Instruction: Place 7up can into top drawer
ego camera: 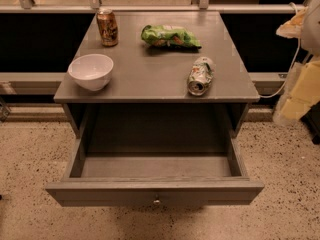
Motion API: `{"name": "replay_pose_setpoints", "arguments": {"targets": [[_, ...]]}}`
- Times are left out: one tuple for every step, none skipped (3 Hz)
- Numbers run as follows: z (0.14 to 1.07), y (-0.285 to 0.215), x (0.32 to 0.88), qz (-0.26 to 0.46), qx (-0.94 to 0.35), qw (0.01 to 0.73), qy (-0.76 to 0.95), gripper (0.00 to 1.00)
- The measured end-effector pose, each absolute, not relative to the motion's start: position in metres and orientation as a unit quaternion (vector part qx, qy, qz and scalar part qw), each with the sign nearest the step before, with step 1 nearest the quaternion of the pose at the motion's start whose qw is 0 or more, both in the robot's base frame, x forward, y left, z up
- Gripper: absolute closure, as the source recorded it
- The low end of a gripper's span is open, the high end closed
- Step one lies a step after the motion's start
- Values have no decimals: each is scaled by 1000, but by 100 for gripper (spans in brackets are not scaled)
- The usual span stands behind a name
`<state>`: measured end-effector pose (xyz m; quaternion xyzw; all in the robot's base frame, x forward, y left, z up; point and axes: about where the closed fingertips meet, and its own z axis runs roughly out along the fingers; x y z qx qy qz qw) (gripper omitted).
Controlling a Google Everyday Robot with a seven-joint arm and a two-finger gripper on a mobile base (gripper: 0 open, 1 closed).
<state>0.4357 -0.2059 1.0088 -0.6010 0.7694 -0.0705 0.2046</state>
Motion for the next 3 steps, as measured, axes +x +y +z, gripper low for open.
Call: {"name": "replay_pose_setpoints", "arguments": {"targets": [[1009, -206, 436, -71, -601, 205, 769, 0], [1008, -210, 438, -86, -609, 198, 763, 0], [991, -219, 469, -113, -656, 185, 723, 0]]}}
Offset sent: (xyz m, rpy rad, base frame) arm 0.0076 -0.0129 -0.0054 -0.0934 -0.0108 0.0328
